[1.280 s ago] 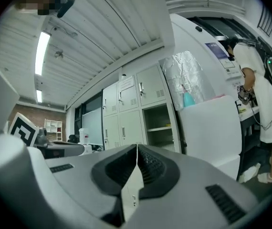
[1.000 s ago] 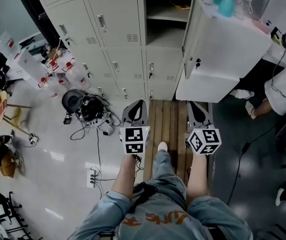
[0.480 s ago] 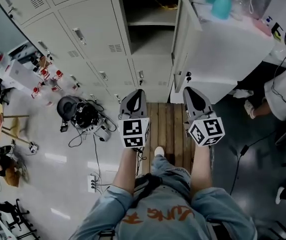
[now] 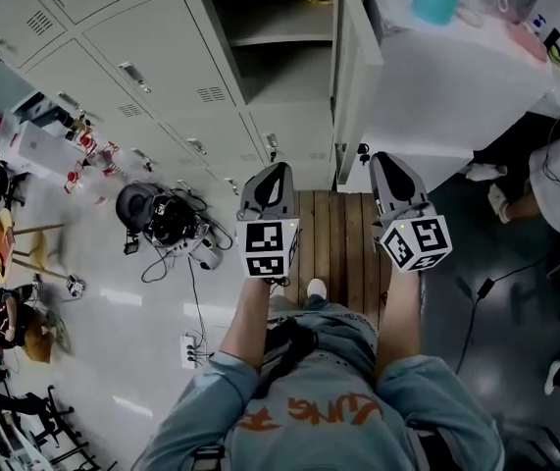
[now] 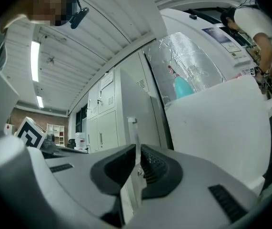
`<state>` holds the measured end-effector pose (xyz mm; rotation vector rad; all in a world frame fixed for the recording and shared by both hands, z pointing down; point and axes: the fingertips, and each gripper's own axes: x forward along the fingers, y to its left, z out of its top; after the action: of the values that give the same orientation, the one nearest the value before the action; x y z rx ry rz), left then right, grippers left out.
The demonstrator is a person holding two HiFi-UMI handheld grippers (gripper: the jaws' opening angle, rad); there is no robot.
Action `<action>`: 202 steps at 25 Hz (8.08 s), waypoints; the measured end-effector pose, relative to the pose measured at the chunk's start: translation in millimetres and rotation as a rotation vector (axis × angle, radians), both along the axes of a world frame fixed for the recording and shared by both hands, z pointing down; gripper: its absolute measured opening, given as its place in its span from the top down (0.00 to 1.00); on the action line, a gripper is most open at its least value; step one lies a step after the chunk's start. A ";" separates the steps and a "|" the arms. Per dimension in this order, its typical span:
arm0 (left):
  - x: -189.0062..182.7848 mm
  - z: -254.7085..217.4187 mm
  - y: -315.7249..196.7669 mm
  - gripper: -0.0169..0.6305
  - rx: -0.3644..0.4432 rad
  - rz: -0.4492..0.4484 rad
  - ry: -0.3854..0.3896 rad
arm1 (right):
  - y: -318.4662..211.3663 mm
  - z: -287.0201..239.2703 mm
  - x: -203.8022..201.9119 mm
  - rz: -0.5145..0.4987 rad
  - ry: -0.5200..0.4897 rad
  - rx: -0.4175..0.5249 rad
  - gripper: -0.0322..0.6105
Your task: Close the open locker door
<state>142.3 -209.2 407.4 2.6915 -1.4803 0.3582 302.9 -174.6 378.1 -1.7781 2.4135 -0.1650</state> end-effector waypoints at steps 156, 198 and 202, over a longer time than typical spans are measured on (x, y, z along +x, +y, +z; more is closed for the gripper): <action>-226.5 43.4 -242.9 0.94 -0.063 -0.255 0.052 | -306.2 78.7 -204.6 -0.108 -0.621 -0.324 0.82; -166.7 -23.5 -225.0 0.94 0.086 -0.156 0.109 | -257.2 -9.0 -162.3 -0.017 -0.003 -0.072 0.76; -144.7 -34.0 -223.0 0.94 0.106 -0.128 0.128 | -249.0 -26.3 -149.5 0.008 0.077 -0.026 0.83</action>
<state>-2.4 -432.2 373.4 2.6231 -1.6664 0.1018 153.4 -423.6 351.8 -1.8378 2.4670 -0.1294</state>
